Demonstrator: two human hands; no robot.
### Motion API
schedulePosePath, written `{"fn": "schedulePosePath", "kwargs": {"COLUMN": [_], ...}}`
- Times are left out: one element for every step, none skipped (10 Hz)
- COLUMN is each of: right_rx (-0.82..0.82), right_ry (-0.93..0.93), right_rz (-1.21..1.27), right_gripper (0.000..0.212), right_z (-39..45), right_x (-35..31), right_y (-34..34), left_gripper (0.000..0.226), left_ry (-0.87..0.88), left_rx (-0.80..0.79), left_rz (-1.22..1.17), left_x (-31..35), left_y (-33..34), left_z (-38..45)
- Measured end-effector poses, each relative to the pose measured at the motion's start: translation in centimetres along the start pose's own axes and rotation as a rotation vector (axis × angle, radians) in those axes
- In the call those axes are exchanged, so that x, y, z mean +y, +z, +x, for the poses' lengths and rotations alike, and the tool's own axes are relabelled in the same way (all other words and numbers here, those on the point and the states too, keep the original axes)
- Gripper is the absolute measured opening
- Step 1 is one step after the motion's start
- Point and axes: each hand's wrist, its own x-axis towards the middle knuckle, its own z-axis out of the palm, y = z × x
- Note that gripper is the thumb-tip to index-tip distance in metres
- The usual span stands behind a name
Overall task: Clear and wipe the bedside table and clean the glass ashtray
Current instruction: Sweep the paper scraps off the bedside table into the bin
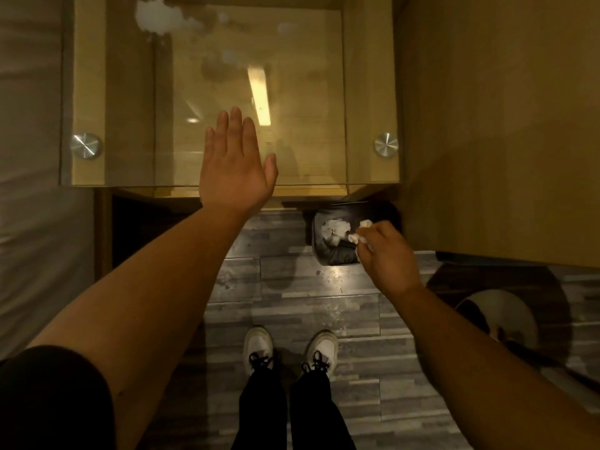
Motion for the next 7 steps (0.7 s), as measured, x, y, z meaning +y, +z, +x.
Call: {"fn": "schedulePosePath", "kwargs": {"right_rx": [-0.048,-0.062,-0.054,-0.078,-0.087,-0.083,-0.073], "right_ry": [0.065,0.1,0.114,0.152,0.174,0.175,0.166], "right_rz": [-0.043,-0.07,-0.057,-0.035,-0.027,-0.024,-0.019], "right_gripper": [0.025,0.027,0.029,0.036,0.042,0.042,0.039], "right_z": [0.4,1.0,1.3,1.3,1.3,1.2,1.1], "right_x": [1.4,2.0,2.0,1.9,2.0,2.0,2.0], "right_y": [1.5,2.4,2.9,3.0,3.0,3.2,3.5], "left_gripper": [0.068,0.069,0.069,0.069,0.069,0.069,0.07], "left_ry": [-0.007,-0.011,-0.015,-0.014,-0.014,-0.013,-0.016], "left_rx": [0.013,0.017,0.018,0.016,0.011,0.004,-0.005], "left_rz": [-0.005,-0.014,0.0,0.011,0.013,0.014,0.018], "left_x": [0.0,0.1,0.0,0.0,0.0,-0.1,-0.1], "left_y": [0.2,0.3,0.5,0.5,0.5,0.5,0.5], "left_z": [0.0,0.0,0.1,0.1,0.1,0.1,0.2]}}
